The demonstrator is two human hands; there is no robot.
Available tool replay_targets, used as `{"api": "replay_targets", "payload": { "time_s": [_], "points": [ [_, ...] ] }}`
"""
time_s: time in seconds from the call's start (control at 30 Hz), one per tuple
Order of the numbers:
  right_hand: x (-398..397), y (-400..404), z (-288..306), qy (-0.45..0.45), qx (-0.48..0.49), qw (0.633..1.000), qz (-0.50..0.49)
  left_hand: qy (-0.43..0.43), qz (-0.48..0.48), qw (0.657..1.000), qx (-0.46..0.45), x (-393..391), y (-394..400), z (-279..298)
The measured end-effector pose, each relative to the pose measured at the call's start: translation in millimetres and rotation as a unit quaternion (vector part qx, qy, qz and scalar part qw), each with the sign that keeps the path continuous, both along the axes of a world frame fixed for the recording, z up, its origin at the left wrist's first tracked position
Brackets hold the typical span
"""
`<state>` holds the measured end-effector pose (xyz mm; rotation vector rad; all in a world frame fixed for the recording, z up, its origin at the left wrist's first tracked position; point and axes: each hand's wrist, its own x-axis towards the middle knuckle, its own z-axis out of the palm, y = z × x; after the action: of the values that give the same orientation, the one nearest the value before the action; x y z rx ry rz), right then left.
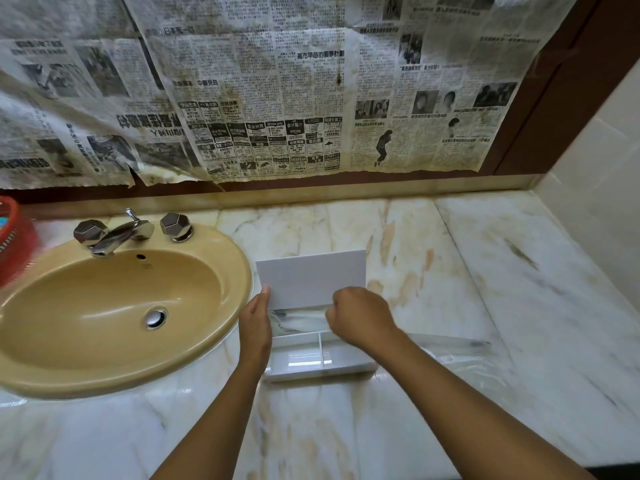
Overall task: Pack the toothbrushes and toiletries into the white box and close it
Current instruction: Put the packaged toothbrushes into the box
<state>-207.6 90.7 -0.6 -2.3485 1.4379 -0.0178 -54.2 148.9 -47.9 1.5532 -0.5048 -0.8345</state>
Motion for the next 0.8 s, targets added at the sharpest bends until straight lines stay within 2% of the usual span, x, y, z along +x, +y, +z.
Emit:
{"api": "replay_targets", "payload": {
  "time_s": [0.2, 0.4, 0.63, 0.8],
  "points": [
    [-46.5, -23.8, -4.0, 0.123, 0.051, 0.989, -0.060, 0.013, 0.005, 1.000, -0.010, -3.1, -1.3, 3.0],
    [-73.7, -27.7, -27.1, 0.204, 0.117, 0.970, -0.063, 0.011, 0.005, 1.000, -0.005, -1.4, -2.5, -1.9],
    [-80.4, -29.8, -41.7, 0.151, 0.095, 0.979, -0.095, 0.014, 0.008, 1.000, -0.010, -1.5, -3.0, -2.8],
    [-71.9, -36.4, -24.2, 0.087, 0.050, 0.991, -0.090, 0.012, 0.008, 1.000, -0.014, -1.4, -2.5, -2.5]
  ]
}}
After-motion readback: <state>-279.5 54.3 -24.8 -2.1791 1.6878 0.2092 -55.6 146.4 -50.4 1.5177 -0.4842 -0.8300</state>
